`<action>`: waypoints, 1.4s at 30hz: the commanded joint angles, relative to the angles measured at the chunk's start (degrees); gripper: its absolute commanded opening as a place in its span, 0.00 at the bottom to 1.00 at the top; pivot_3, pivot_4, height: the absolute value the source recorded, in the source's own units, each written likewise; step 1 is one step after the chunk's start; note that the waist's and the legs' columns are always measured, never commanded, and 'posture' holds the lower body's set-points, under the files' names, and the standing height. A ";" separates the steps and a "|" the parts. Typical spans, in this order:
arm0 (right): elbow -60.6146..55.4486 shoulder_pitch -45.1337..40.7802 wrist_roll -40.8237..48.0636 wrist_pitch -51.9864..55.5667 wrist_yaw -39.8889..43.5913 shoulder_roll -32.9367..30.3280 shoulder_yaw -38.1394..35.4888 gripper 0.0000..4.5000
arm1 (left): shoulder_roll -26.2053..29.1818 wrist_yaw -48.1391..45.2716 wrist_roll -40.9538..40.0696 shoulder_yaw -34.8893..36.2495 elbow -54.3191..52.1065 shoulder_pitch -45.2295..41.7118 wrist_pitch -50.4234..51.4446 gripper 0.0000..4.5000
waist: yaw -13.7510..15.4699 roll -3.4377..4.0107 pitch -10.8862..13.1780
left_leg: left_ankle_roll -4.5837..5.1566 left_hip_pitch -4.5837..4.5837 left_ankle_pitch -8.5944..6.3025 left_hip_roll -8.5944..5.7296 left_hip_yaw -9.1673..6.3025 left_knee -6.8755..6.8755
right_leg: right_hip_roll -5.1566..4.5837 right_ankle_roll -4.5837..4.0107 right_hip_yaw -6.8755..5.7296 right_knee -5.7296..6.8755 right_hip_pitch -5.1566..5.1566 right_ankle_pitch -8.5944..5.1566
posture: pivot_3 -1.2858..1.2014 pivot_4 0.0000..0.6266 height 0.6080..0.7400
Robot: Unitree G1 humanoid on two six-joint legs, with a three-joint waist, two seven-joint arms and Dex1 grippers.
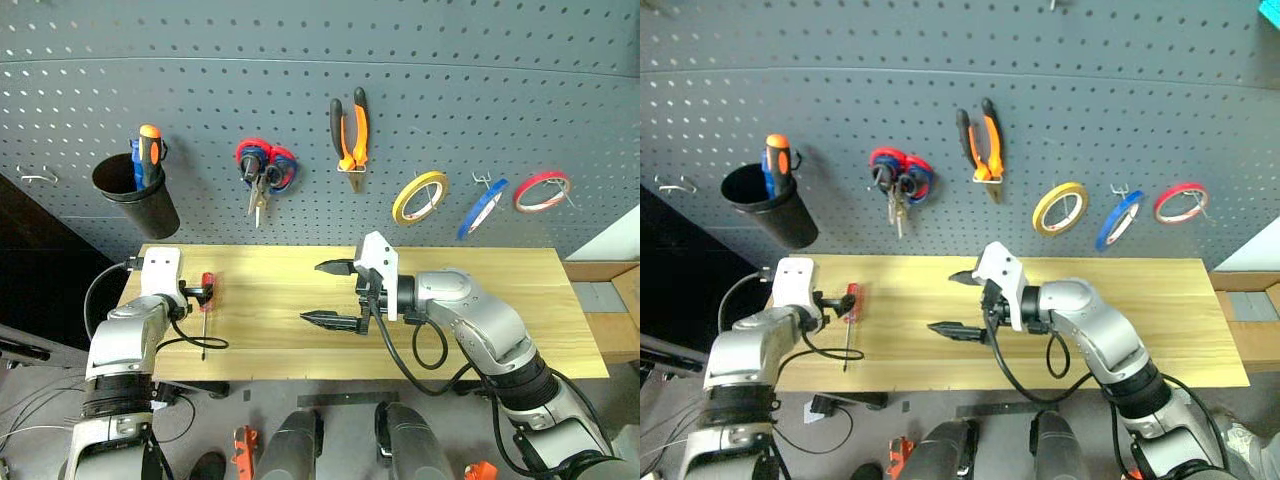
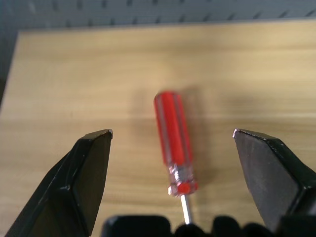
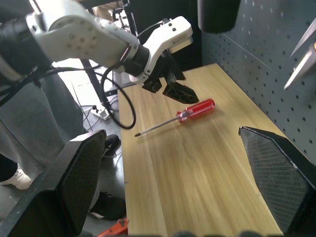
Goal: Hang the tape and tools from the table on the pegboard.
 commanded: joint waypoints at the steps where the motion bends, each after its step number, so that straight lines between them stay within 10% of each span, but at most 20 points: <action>1: -3.74 0.73 0.56 1.00 0.29 -0.67 0.10 1.00 | -0.24 -0.91 -0.76 0.10 2.68 -0.11 1.22 0.94 | -0.03 0.00 0.04 | 0.00 0.00 0.00 0.01 -0.01 -0.03 | 0.00 -0.01 0.01 0.00 -0.01 0.00 | 0.54 0.47 1.00; 15: -7.76 2.26 1.55 5.50 -0.22 -3.56 -1.24 1.00 | -3.25 2.40 2.37 -2.84 16.27 -3.60 -6.98 0.94 | -0.13 -0.01 0.15 | 0.02 0.00 -0.02 0.01 -0.04 -0.01 | -0.07 -0.01 0.05 -0.04 0.06 -0.01 | 0.52 0.49 1.00; 20: -7.42 1.86 1.41 5.62 -0.24 -3.23 -1.05 1.00 | -3.26 2.86 2.09 -2.52 15.02 -2.80 -7.25 0.66 | -0.33 -0.01 0.15 | 0.06 0.00 -0.04 0.02 -0.03 -0.02 | -0.07 -0.01 0.06 -0.04 0.06 -0.01 | 0.52 0.48 1.00; 26: -6.09 0.57 0.76 4.15 0.28 -2.36 -0.82 1.00 | -3.58 4.61 2.36 -1.08 6.71 0.12 -14.42 0.18 | -0.25 -0.03 0.16 | 0.05 -0.01 -0.03 0.02 -0.04 -0.03 | -0.07 -0.01 0.06 -0.06 0.04 -0.01 | 0.52 0.47 1.00; 42: 4.11 -8.29 3.80 -8.94 10.83 1.04 -4.24 1.00 | -9.02 2.83 -2.28 3.60 -37.28 19.46 -40.62 0.16 | 1.68 -0.18 -0.65 | -0.10 -0.06 0.05 0.03 -0.03 -0.06 | -0.04 -0.05 0.00 -0.12 0.04 0.01 | 0.57 0.22 1.00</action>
